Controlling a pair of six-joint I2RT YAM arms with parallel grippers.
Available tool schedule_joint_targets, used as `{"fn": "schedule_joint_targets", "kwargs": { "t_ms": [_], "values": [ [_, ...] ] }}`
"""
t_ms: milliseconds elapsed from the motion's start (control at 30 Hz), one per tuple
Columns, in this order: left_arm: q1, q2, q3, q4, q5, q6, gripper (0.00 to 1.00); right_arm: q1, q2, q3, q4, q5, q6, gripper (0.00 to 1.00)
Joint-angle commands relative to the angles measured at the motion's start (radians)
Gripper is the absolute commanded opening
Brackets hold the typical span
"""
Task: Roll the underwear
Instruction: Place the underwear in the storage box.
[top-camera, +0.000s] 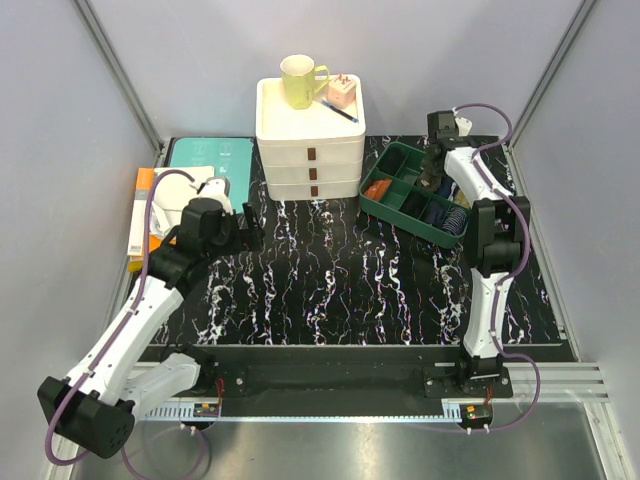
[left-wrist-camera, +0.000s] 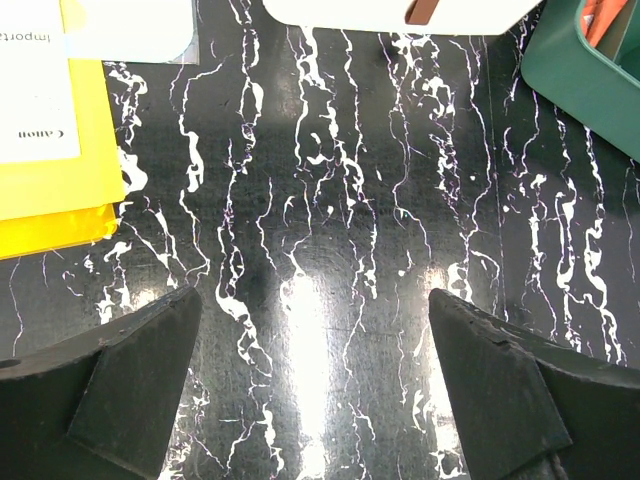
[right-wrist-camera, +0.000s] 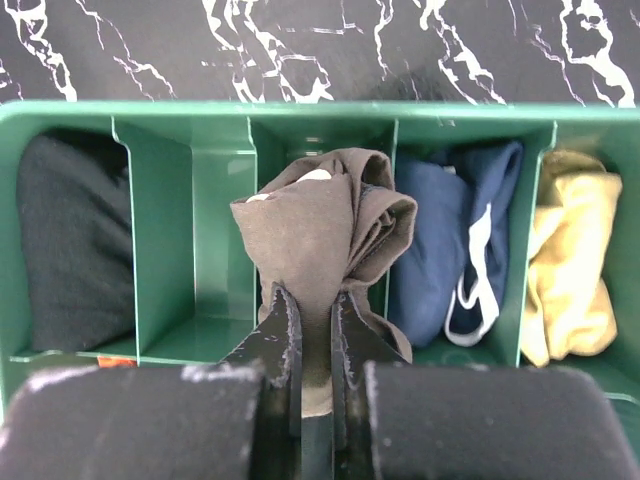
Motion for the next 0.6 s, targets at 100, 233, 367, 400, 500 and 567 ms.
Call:
{"fn": "schedule_joint_targets", "kwargs": {
  "t_ms": [100, 233, 367, 400, 500, 567],
  "values": [
    [0.010, -0.015, -0.021, 0.037, -0.019, 0.011, 0.99, -0.020, 0.049, 0.095, 0.031, 0.046, -0.045, 0.00],
    [0.012, -0.017, -0.023, 0.037, -0.022, 0.011, 0.99, -0.031, 0.095, 0.126, -0.014, 0.016, -0.034, 0.00],
    [0.016, -0.017, -0.026, 0.038, -0.022, 0.010, 0.99, -0.036, 0.122, 0.140, -0.073, -0.033, -0.017, 0.00],
    [0.018, -0.015, -0.024, 0.038, -0.020, 0.008, 0.99, -0.034, 0.130, 0.138, -0.080, -0.030, -0.013, 0.00],
    [0.019, -0.017, -0.024, 0.038, -0.015, 0.008, 0.99, -0.034, 0.156, 0.134, -0.084, -0.007, -0.014, 0.00],
    [0.018, -0.020, -0.026, 0.038, -0.015, 0.008, 0.99, -0.034, 0.185, 0.146, -0.081, 0.003, -0.019, 0.00]
  ]
}}
